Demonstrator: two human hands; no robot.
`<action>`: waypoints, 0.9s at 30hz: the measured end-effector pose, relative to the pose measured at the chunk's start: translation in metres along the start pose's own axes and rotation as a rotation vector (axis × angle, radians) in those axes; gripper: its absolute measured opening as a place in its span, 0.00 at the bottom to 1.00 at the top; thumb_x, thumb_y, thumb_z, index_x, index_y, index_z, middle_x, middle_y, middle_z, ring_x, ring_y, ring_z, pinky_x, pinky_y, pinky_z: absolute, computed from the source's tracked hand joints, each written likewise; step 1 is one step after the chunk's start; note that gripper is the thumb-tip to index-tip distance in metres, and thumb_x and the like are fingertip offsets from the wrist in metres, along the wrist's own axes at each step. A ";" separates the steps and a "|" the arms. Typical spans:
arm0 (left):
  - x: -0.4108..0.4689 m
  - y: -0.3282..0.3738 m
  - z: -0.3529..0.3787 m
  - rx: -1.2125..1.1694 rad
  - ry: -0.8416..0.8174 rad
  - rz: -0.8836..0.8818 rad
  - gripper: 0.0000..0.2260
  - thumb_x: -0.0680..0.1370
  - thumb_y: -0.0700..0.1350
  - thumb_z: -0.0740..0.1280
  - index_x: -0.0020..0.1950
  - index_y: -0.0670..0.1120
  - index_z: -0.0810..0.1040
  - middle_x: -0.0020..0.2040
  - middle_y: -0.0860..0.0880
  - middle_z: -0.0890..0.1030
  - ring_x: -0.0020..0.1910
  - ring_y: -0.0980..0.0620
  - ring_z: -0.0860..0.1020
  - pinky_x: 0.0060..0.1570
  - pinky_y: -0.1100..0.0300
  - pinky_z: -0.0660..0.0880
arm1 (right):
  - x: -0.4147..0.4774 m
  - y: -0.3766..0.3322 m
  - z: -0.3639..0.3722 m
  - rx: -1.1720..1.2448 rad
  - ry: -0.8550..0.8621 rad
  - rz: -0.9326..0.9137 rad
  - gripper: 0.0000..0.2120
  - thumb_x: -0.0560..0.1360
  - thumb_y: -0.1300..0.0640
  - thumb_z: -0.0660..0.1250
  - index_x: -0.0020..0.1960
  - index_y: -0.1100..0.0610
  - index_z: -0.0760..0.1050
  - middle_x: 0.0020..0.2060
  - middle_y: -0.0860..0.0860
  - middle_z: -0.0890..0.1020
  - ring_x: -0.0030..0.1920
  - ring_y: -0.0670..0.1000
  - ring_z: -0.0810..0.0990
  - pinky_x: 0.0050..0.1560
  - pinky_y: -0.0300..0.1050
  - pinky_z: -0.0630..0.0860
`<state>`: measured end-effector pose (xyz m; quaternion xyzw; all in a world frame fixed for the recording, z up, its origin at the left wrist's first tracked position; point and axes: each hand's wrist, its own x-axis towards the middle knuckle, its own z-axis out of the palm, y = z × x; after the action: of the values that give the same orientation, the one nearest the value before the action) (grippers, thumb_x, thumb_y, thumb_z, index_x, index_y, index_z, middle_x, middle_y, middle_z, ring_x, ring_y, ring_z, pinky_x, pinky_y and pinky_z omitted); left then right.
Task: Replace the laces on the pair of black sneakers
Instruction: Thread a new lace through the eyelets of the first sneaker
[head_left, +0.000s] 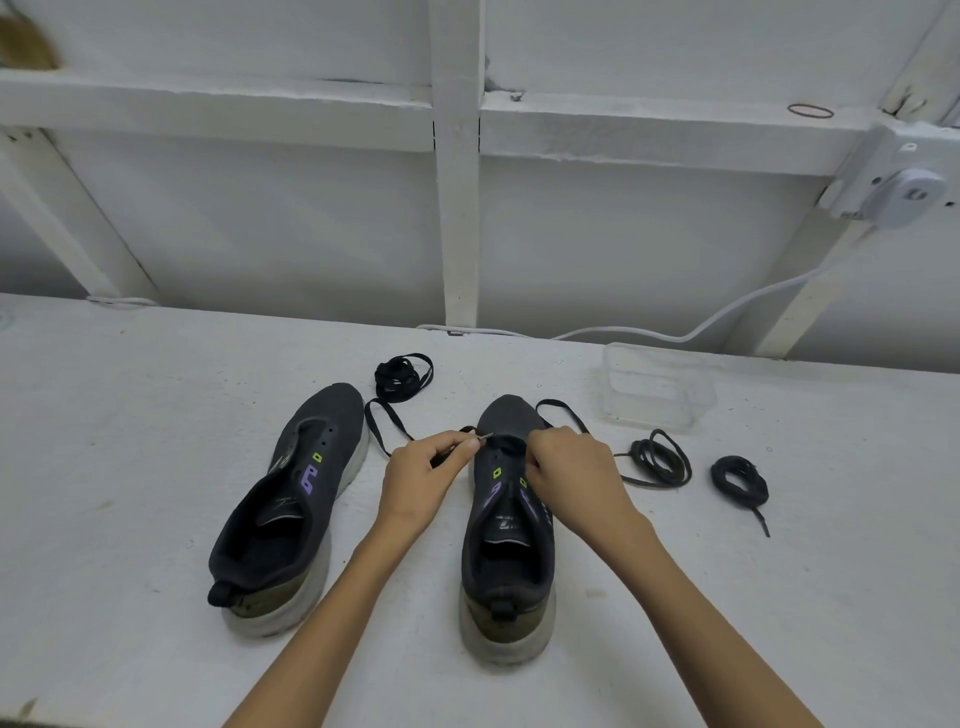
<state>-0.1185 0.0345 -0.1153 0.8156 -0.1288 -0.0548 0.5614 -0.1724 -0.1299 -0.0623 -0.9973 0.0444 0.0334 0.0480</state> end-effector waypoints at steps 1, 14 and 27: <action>0.000 -0.001 0.001 -0.013 -0.005 0.000 0.05 0.78 0.48 0.69 0.48 0.53 0.85 0.37 0.59 0.82 0.32 0.63 0.75 0.38 0.70 0.69 | 0.000 -0.003 -0.001 -0.024 -0.009 0.006 0.05 0.77 0.64 0.56 0.43 0.57 0.66 0.36 0.53 0.69 0.39 0.58 0.69 0.30 0.45 0.57; -0.005 0.015 0.012 0.041 -0.019 0.011 0.03 0.74 0.48 0.72 0.45 0.55 0.83 0.43 0.59 0.84 0.45 0.61 0.80 0.47 0.60 0.77 | 0.008 0.024 0.019 0.458 -0.082 0.121 0.05 0.76 0.57 0.63 0.42 0.52 0.77 0.40 0.48 0.82 0.43 0.52 0.79 0.42 0.47 0.73; 0.013 0.045 0.023 0.464 -0.298 -0.196 0.11 0.67 0.52 0.70 0.48 0.59 0.83 0.50 0.54 0.82 0.53 0.51 0.79 0.52 0.55 0.76 | -0.003 0.031 0.034 0.862 0.071 0.171 0.08 0.73 0.60 0.71 0.37 0.50 0.79 0.32 0.44 0.82 0.34 0.43 0.77 0.40 0.43 0.73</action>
<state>-0.1184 -0.0046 -0.0812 0.9137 -0.1395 -0.1968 0.3271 -0.1799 -0.1569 -0.0983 -0.8793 0.1382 -0.0185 0.4553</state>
